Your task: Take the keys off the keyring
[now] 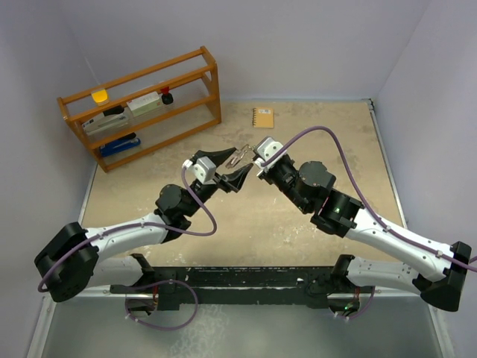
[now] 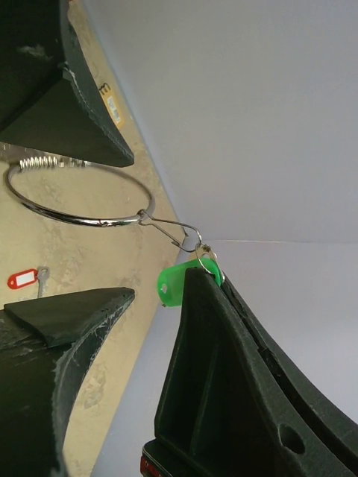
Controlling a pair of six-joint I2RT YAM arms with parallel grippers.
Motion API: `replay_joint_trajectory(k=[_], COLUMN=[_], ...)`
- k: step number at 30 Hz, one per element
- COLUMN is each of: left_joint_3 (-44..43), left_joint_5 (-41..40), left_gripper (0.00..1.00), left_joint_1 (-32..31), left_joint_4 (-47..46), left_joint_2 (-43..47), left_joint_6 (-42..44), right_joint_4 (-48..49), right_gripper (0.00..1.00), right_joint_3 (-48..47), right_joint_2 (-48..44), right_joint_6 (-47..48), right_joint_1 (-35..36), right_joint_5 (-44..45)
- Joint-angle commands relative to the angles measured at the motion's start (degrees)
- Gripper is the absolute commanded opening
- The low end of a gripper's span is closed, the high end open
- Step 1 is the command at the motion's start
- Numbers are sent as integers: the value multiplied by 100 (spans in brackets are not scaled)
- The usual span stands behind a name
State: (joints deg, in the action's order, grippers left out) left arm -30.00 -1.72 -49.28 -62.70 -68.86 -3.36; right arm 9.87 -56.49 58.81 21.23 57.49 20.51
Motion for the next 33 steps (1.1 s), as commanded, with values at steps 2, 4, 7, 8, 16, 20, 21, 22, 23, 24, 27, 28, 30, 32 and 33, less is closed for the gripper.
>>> replay_joint_trajectory(k=[2, 4, 7, 8, 16, 20, 21, 22, 23, 24, 27, 28, 30, 32, 33], left_joint_3=[-182, -174, -156, -160, -165, -186, -184, -182, -175, -173, -172, -179, -208, -225, -232], left_joint_5=[-66, -78, -115, -143, -340, -315, -312, -318, -326, -336, -381, -396, -406, -384, -382], left_gripper=[63, 63, 63, 63, 62, 62, 62, 62, 62, 62, 62, 62, 62, 61, 61], left_joint_1=[-17, -14, -21, -19, -16, -21, -21, -21, -21, -18, -21, -21, -21, -21, -15], left_joint_4=[-592, -660, -812, -850, -1224, -1280, -1280, -1280, -1280, -1268, -1246, -1241, -1232, -1228, -1227], left_joint_2=[-64, -97, -170, -201, -525, -565, -549, -532, -506, -483, -427, -424, -456, -492, -518], left_joint_6=[71, 89, 106, 120, 37, -71, -99, -114, -121, -135, -127, -123, -135, -149, -151], right_joint_4=[428, 437, 437, 437, 415, 416, 419, 419, 426, 432, 456, 462, 468, 464, 463], right_gripper=[0, 0, 0, 0, 0, 0, 0, 0, 0, 0, 0, 0, 0, 0, 0], right_joint_3=[-16, -5, -2, -2, -29, -29, -21, -20, -12, -11, 13, 15, 15, 15, 15], right_joint_2=[-112, -115, -98, -100, -98, -80, -80, -75, -74, -75, -73, -67, -64, -62, -61], right_joint_6=[-18, -27, -36, -40, -59, -43, -35, -32, -21, -15, -17, -14, -25, -25, -25], right_joint_1=[56, 60, 68, 69, 97, 111, 113, 113, 113, 113, 122, 122, 122, 129, 130], right_joint_5=[82, 84, 80, 72, 49, 69, 75, 74, 76, 76, 76, 69, 63, 64, 67])
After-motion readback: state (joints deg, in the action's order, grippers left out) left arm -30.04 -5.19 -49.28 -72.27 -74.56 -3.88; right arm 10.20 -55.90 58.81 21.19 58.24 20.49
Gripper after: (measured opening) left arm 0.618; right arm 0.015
